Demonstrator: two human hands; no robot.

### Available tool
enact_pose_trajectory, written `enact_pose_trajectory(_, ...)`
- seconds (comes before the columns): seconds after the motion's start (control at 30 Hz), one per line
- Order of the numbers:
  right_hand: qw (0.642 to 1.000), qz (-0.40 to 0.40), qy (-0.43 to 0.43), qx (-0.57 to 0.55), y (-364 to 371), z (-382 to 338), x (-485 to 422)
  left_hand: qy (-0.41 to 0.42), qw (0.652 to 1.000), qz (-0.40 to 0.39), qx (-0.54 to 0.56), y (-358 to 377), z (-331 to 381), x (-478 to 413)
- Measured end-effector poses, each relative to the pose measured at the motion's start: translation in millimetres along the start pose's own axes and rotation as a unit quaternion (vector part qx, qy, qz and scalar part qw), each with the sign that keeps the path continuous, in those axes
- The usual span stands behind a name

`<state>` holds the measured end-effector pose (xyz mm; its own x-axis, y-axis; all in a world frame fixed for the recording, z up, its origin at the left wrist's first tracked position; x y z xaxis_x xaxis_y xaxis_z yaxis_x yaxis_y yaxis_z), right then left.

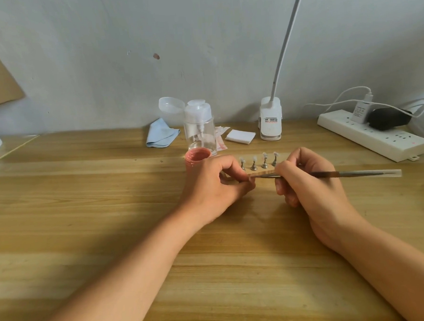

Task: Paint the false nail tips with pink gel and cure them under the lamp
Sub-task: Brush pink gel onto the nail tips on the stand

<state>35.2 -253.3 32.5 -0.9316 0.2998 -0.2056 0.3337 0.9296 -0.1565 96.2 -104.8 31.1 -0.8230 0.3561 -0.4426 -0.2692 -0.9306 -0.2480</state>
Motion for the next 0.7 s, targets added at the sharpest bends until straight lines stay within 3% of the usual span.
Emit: enact_pose_trajectory(0.7, 1.0, 0.007, -0.019, 0.011, 0.3, -3.4, 2.4, -0.009, 1.0, 0.012, -0.022, -1.1, 4.1, 2.4)
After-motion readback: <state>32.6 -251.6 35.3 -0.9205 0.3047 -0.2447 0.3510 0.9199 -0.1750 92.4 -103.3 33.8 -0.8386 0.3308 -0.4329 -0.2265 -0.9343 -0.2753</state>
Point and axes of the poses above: each hand's wrist, its own x-axis away from the middle knuckle, its own y-axis out of the palm, z = x × y, the point moved 8 cm from there along -x, towards the middle knuckle, and after that the axes turned 13 degrees about x, right-handed, at the moved point
